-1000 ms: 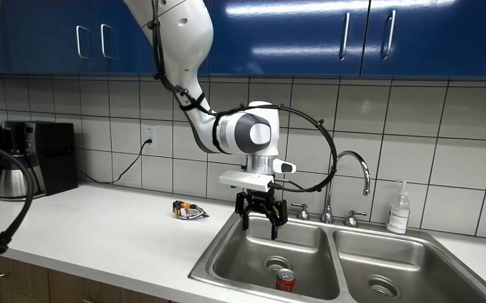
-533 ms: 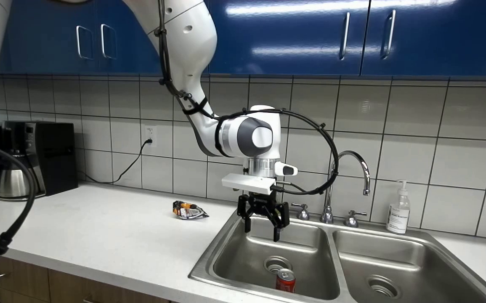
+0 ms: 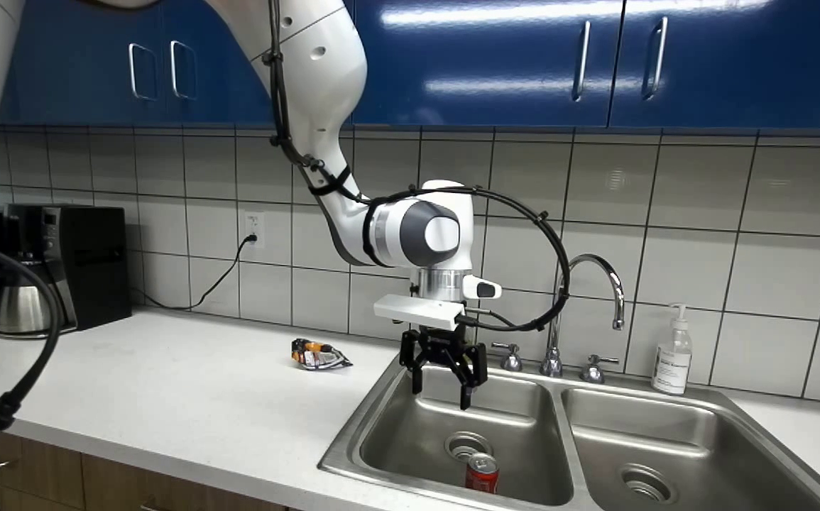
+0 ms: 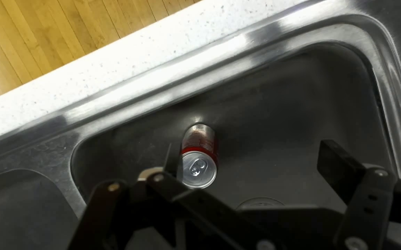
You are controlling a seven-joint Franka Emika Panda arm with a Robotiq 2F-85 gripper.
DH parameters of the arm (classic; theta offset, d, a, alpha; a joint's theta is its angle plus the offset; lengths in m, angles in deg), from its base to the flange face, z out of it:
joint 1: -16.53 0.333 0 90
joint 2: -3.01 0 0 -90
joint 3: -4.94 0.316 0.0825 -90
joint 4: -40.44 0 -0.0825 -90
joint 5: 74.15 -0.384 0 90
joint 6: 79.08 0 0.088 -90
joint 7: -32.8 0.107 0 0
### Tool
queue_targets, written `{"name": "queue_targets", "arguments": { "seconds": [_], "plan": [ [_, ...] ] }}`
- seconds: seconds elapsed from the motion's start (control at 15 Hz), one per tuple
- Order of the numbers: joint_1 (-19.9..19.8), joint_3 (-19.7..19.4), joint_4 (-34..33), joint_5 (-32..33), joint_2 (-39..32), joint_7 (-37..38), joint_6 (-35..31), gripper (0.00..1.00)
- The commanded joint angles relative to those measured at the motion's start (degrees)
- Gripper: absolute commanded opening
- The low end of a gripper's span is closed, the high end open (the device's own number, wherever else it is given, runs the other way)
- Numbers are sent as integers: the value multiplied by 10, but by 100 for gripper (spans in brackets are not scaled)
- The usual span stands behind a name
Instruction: Remove the can from the sink
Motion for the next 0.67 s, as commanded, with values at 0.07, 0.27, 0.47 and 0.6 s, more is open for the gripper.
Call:
{"name": "queue_targets", "arguments": {
  "seconds": [0.07,0.27,0.47,0.6],
  "plan": [
    [-20,16,-51,-36,-55,-6,2,100],
    [-31,20,-89,-59,-95,-11,5,100],
    [-47,28,-127,-75,-134,-12,8,100],
    [-57,33,-149,-82,-159,-13,8,100]
  ]
}}
